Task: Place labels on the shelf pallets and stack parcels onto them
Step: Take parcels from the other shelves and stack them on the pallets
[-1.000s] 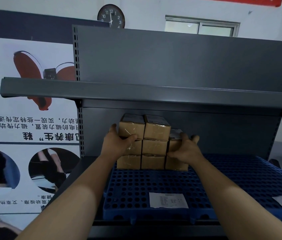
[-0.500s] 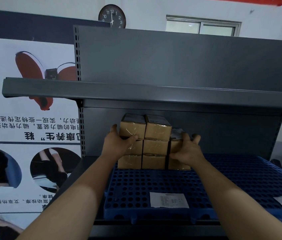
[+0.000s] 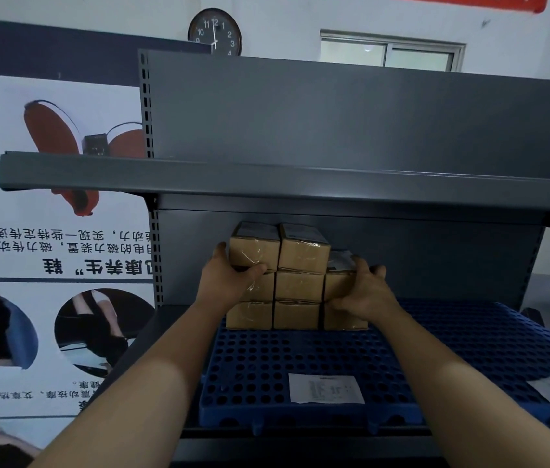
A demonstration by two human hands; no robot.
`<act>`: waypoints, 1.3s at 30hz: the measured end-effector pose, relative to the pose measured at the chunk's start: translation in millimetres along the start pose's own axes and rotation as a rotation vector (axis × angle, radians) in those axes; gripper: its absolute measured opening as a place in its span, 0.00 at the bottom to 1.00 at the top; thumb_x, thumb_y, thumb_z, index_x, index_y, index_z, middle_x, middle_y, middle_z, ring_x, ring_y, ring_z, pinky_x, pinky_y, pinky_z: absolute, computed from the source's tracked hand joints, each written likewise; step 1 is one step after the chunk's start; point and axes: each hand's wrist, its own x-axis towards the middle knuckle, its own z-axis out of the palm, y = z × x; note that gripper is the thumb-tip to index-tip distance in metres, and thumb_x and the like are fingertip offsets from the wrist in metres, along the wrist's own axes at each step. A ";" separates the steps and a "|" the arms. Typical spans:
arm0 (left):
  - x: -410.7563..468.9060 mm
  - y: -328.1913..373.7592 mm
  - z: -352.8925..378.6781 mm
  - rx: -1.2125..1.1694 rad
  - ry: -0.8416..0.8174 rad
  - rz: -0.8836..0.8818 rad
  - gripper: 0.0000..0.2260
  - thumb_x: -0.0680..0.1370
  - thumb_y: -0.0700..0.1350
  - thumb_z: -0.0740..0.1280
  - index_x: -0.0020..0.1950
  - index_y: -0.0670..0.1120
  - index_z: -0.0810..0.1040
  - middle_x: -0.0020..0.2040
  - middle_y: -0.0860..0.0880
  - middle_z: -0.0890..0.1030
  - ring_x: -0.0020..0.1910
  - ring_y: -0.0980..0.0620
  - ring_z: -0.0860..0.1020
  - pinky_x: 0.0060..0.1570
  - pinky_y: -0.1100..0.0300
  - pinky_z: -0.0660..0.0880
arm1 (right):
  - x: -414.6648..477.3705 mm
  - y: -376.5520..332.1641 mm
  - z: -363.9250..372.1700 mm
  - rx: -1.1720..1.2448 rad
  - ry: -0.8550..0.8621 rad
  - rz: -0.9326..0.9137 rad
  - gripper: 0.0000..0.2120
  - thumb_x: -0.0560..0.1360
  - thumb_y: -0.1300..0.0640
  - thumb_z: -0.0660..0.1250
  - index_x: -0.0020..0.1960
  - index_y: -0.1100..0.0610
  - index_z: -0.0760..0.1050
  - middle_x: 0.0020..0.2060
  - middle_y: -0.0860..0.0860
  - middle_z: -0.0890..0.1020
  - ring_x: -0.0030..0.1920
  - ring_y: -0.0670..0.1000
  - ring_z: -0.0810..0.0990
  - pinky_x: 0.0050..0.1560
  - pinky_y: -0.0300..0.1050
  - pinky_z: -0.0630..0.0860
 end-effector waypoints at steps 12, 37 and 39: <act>-0.2 -1.0 -0.3 -0.006 -0.005 0.001 0.45 0.69 0.57 0.74 0.77 0.42 0.55 0.71 0.41 0.69 0.69 0.43 0.69 0.63 0.52 0.70 | -0.4 -1.7 -2.0 -0.001 0.002 0.003 0.53 0.63 0.49 0.79 0.77 0.50 0.49 0.65 0.58 0.60 0.63 0.59 0.71 0.61 0.50 0.75; -7.9 4.9 -5.4 -0.013 -0.037 -0.043 0.43 0.70 0.54 0.75 0.77 0.42 0.55 0.70 0.43 0.71 0.68 0.46 0.70 0.54 0.61 0.67 | -6.4 -12.4 -9.1 -0.093 -0.033 0.003 0.55 0.63 0.45 0.78 0.78 0.51 0.48 0.69 0.59 0.59 0.68 0.60 0.65 0.65 0.53 0.72; -9.4 5.6 -6.7 -0.007 -0.039 -0.046 0.44 0.70 0.54 0.74 0.77 0.42 0.55 0.71 0.43 0.70 0.69 0.45 0.69 0.55 0.61 0.67 | -7.7 -13.2 -10.3 -0.120 -0.036 0.000 0.55 0.62 0.44 0.78 0.78 0.50 0.47 0.70 0.59 0.59 0.69 0.60 0.64 0.66 0.55 0.71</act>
